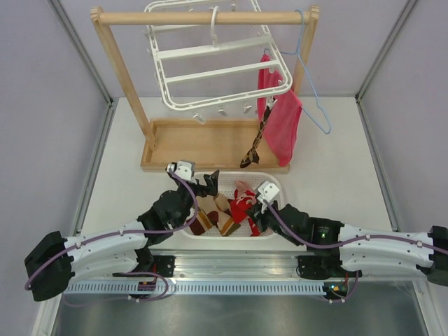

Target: Remove the socks clipped to the hanger

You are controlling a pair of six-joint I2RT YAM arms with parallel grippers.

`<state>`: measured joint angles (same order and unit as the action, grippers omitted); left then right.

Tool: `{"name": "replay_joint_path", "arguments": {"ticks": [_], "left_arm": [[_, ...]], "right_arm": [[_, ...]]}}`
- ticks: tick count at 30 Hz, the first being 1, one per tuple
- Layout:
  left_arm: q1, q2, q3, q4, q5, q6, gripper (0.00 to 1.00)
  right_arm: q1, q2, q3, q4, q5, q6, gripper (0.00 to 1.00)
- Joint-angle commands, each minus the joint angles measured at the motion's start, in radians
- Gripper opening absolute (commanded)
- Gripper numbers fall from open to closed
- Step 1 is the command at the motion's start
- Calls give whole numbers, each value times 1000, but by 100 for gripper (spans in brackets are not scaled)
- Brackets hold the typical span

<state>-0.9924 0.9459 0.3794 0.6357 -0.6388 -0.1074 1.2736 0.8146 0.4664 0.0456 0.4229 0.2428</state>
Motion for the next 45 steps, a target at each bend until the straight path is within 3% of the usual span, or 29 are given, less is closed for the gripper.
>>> {"name": "replay_joint_path", "arguments": {"ticks": [1,2,3,4,5,18,24,33,45], "left_arm": [[-3,-58,-37,-80,-76,-103,100],[-3,-67,-40,-87,-79,-103,100],[-3,-78,-42,-94,-84,-104,100],[-2,-81,-45,-100,-88,-104,100],[-3,-82,-46,-105,-96,-104,100],[-3,-27,-36,-76,-87,-127,100],[-2,163,71,57,-9,-100,100],[0,415,272,321,186,-20,100],[8,505,371,381,309,-14,100]], "right_arm": [[41,29,-17,51,39,71,4],[46,34,-20,48,46,84,12],[49,38,-23,42,53,92,28],[49,40,-25,39,59,102,87],[49,44,-23,30,68,111,98],[27,61,-3,-9,286,101,98],[-184,11,-37,-10,180,125,98],[-449,-273,-115,-32,-42,104,98],[-546,-330,-143,-39,-171,110,98]]}}
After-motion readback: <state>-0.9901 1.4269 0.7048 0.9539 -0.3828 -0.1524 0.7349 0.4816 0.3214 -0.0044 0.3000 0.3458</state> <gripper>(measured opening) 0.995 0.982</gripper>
